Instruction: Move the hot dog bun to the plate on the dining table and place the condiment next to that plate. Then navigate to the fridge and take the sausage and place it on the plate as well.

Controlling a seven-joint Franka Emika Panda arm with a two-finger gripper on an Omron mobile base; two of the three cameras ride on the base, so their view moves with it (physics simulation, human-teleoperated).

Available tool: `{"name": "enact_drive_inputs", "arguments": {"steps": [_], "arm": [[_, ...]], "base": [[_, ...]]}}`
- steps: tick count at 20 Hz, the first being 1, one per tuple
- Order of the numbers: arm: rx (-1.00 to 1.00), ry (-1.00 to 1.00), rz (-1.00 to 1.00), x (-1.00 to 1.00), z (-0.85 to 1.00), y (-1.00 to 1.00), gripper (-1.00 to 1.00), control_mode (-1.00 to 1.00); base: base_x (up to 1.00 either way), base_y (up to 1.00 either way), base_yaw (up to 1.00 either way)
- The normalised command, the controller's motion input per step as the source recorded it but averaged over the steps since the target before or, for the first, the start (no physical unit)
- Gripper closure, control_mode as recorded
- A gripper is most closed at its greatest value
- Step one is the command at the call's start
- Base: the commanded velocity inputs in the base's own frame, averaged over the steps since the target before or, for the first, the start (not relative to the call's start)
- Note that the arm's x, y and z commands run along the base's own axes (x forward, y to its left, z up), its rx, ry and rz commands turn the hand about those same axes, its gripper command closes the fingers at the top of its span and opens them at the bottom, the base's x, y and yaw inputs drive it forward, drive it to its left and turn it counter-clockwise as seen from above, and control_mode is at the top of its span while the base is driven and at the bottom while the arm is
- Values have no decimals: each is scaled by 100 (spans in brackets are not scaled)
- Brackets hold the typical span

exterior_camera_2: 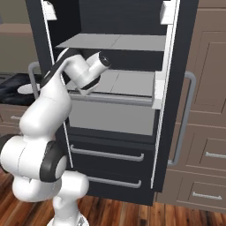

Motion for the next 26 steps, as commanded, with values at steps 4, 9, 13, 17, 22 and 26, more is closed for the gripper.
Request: {"name": "enact_drive_inputs", "arguments": {"steps": [4,9,13,17,22,26], "arm": [[12,-7,12,-9,-9,41,-100,-100],[9,-11,9,-37,-8,52,-100,-100],[8,-11,7,-50,-9,58,-100,-100],[7,-7,5,-48,-6,60,-100,-100],[5,-2,4,-35,0,67,-100,-100],[3,2,5,-6,1,68,-100,-100]], "base": [[0,0,0],[0,0,0],[0,0,0],[0,0,0],[0,0,0],[0,0,0]]}}
